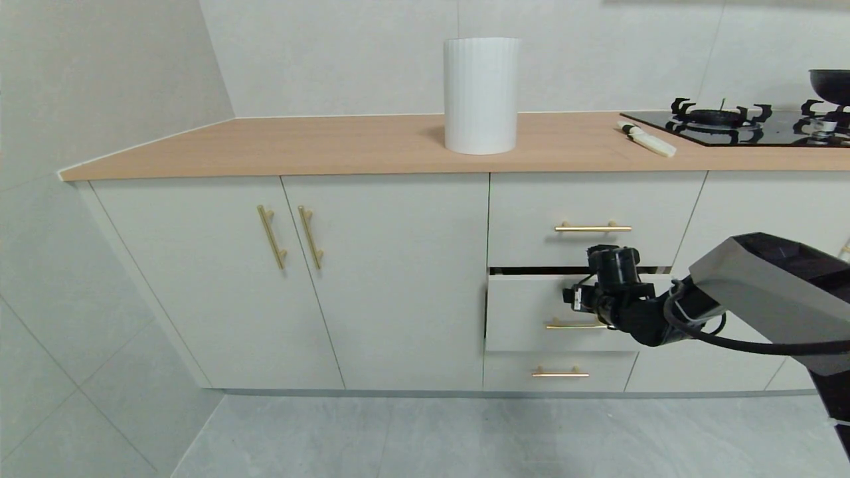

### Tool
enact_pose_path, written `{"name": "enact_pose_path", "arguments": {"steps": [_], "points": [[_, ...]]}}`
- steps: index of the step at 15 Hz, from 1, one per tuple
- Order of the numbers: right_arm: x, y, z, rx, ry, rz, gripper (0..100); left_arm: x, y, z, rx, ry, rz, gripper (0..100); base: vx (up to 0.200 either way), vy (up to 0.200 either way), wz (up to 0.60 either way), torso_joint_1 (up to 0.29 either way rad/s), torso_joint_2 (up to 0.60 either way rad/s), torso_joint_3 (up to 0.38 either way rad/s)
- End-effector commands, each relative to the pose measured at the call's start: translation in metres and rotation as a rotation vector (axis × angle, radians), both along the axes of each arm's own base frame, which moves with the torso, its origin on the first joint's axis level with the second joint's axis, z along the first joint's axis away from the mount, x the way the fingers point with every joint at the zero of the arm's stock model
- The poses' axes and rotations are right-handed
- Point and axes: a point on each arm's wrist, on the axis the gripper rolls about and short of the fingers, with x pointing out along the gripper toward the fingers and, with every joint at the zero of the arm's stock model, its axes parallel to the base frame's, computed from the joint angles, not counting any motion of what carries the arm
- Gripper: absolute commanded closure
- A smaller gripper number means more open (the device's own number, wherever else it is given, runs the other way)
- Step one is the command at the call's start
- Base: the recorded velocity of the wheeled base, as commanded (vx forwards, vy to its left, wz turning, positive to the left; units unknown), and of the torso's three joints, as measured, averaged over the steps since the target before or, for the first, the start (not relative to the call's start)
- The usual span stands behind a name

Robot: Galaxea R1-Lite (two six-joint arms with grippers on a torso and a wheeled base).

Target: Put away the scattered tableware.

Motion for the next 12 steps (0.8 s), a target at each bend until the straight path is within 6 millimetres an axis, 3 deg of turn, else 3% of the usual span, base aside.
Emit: {"name": "enact_pose_path", "arguments": {"steps": [1, 6, 12], "points": [[0.006, -0.007, -0.006, 0.001, 0.002, -0.017, 0, 0.000, 0.000, 0.000, 0.000, 0.001, 0.001, 0, 0.000, 0.000, 0.00, 0.000, 0.00, 0.000], [0.022, -0.016, -0.018, 0.009, -0.044, -0.050, 0, 0.000, 0.000, 0.000, 0.000, 0.001, -0.001, 0, 0.000, 0.000, 0.00, 0.000, 0.00, 0.000], [0.040, -0.023, -0.018, 0.047, -0.102, -0.094, 0, 0.000, 0.000, 0.000, 0.000, 0.000, 0.001, 0, 0.000, 0.000, 0.00, 0.000, 0.00, 0.000]]}}
